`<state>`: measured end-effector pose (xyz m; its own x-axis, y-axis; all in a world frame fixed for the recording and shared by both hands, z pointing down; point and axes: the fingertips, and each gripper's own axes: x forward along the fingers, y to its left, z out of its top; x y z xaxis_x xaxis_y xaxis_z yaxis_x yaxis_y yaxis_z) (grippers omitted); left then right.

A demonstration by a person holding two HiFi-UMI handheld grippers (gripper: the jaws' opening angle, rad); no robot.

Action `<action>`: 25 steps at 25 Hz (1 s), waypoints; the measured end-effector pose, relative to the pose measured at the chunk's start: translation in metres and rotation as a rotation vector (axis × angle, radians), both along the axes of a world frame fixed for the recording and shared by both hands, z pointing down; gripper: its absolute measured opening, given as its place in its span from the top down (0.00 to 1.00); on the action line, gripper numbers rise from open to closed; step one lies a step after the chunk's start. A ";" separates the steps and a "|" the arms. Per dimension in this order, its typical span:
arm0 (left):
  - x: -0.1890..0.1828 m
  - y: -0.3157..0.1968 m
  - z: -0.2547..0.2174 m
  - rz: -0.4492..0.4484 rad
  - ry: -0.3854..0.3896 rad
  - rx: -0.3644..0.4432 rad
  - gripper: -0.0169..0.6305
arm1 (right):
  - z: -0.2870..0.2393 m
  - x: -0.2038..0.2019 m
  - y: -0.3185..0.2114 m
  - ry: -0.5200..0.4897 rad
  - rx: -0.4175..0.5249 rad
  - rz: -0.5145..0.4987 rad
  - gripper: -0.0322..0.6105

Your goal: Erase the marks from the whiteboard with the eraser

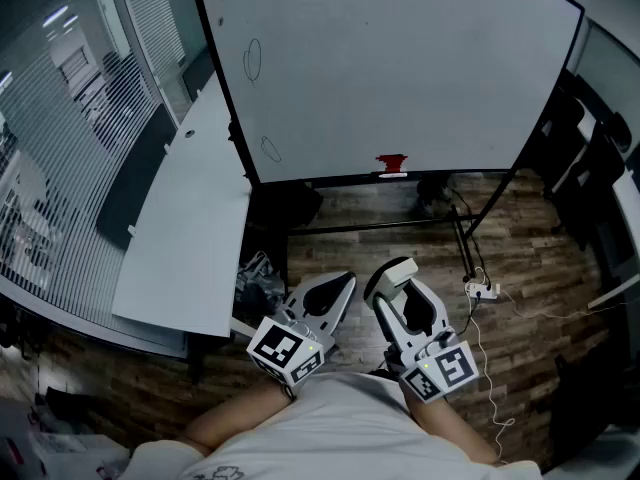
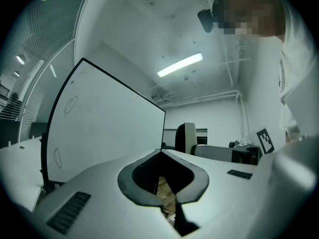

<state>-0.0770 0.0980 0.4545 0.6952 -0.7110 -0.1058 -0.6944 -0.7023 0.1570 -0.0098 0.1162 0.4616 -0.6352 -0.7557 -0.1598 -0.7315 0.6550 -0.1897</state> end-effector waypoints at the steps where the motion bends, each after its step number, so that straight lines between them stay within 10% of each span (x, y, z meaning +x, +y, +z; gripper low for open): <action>1: 0.002 0.000 0.002 0.004 -0.002 -0.002 0.96 | 0.001 0.002 -0.001 -0.003 -0.002 0.002 0.59; 25: 0.121 -0.118 -0.013 0.005 0.009 0.046 0.96 | -0.011 0.122 -0.110 -0.012 0.019 0.008 0.59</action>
